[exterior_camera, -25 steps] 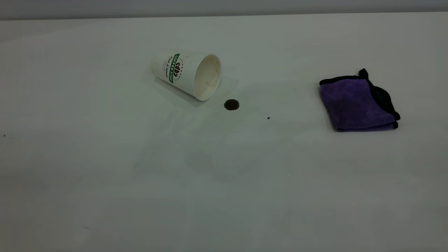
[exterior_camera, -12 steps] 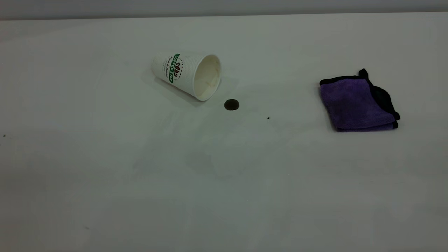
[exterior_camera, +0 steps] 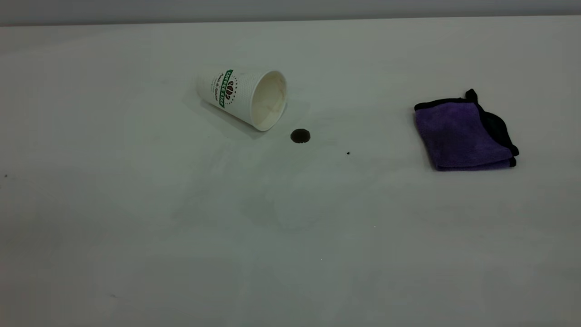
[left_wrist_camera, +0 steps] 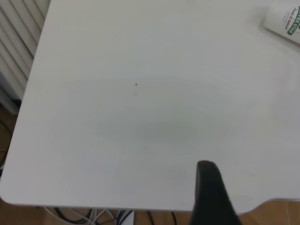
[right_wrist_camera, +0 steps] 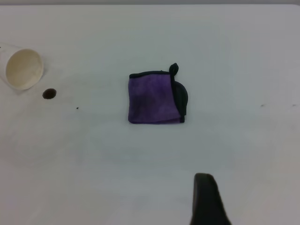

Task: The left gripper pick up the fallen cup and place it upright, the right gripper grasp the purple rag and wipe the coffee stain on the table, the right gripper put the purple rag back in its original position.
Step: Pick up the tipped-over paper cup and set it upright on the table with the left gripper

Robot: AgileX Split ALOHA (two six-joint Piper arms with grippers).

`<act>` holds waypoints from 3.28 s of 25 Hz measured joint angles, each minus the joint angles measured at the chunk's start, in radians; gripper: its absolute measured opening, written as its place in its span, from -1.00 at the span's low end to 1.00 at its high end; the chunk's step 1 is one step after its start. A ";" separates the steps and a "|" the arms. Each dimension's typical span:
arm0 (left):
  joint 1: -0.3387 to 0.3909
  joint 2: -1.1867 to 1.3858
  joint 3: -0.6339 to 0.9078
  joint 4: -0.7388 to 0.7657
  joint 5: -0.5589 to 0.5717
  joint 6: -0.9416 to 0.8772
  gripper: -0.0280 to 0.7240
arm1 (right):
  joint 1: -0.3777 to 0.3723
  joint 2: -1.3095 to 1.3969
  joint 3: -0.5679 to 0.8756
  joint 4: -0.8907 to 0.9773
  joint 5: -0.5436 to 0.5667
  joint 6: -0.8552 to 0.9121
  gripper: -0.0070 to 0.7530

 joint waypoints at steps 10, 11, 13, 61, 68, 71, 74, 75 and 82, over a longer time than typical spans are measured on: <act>0.000 0.287 -0.140 -0.018 -0.082 0.005 0.53 | 0.000 0.000 0.000 0.000 0.000 0.000 0.39; 0.000 0.344 -0.148 -0.025 -0.109 0.014 0.53 | 0.000 0.000 0.000 0.000 0.000 0.000 0.39; 0.000 0.455 -0.160 -0.047 -0.178 0.034 0.55 | 0.000 0.000 0.000 0.000 0.000 0.000 0.39; -0.737 2.356 -1.147 0.537 -0.507 -0.500 0.50 | 0.000 0.000 0.000 0.000 0.000 0.000 0.39; -0.738 2.408 -1.148 0.785 -0.517 -0.763 0.50 | 0.000 0.000 0.000 0.000 0.000 0.000 0.39; -0.738 2.423 -1.149 0.814 -0.520 -0.792 0.50 | 0.000 0.000 0.000 0.000 0.000 0.000 0.39; -0.738 2.433 -1.149 0.815 -0.523 -0.798 0.50 | 0.000 0.000 0.000 0.000 0.000 0.000 0.39; -0.738 2.433 -1.149 0.815 -0.525 -0.799 0.50 | 0.000 0.000 0.000 0.000 0.000 0.000 0.39; -0.738 2.457 -1.151 0.826 -0.538 -0.808 0.50 | 0.000 0.000 0.000 0.000 0.000 0.000 0.39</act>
